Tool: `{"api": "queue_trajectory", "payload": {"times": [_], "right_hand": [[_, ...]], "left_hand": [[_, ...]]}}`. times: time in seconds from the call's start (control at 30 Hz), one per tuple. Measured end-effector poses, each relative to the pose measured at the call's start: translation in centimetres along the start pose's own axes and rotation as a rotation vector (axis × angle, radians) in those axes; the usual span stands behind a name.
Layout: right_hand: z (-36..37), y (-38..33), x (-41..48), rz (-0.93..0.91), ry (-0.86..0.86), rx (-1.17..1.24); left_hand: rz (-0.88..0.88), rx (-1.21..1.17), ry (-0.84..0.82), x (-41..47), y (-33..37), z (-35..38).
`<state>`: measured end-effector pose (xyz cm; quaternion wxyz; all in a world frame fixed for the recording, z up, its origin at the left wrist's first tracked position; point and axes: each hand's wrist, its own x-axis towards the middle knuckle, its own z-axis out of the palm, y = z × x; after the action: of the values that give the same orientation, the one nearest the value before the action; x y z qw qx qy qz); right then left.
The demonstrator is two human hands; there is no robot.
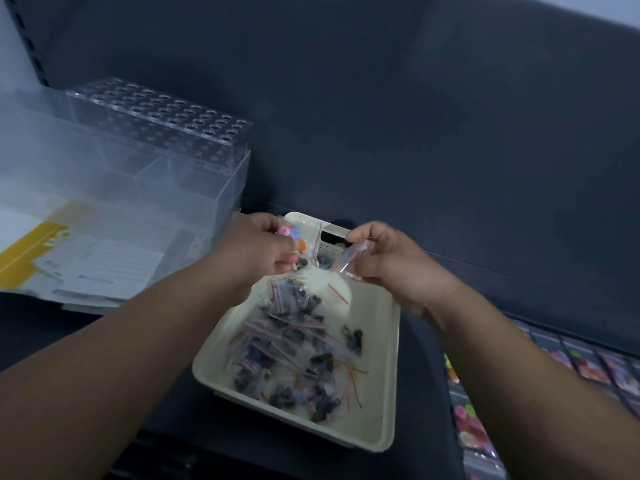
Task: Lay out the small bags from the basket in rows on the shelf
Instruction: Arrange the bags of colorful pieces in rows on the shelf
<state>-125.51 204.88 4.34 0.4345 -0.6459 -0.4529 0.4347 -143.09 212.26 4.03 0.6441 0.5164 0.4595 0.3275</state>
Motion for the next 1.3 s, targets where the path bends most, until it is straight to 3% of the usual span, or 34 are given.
{"api": "queue_trajectory", "payload": {"times": [0.17,0.33,0.53,0.7,0.8,0.93,1.13,1.3], "right_hand": [[-0.7,-0.9,-2.6,0.0,-0.087,0.328],[-2.5,-1.6,-5.2,-0.074,-0.138,0.37],[-6.1,-1.0,-9.3,-0.069,-0.201,0.453],[-10.1,0.9,-13.1,-0.002,0.047,0.214],[-12.7,2.3,-15.8,0.007,0.16,0.188],[-15.9,3.8,-20.1,-0.01,0.244,0.256],[-20.4,7.4,-26.9,0.09,0.092,0.348],[-24.4,10.3,-31.1,0.133,0.153,0.278]], "left_hand": [[-0.134,-0.037,-0.065,-0.9,0.6,0.9],[-0.23,-0.086,-0.195,-3.4,1.3,4.0],[-0.248,-0.152,-0.174,-7.0,0.4,9.3],[-0.283,-0.222,-0.288,-10.7,-0.4,14.7],[-0.226,-0.169,-0.351,-13.2,-0.9,18.1],[-0.139,-0.168,-0.273,-16.5,-2.4,22.8],[-0.03,-0.212,-0.147,-20.5,-5.0,29.4],[-0.08,-0.225,-0.162,-23.4,-7.0,34.2]]}}
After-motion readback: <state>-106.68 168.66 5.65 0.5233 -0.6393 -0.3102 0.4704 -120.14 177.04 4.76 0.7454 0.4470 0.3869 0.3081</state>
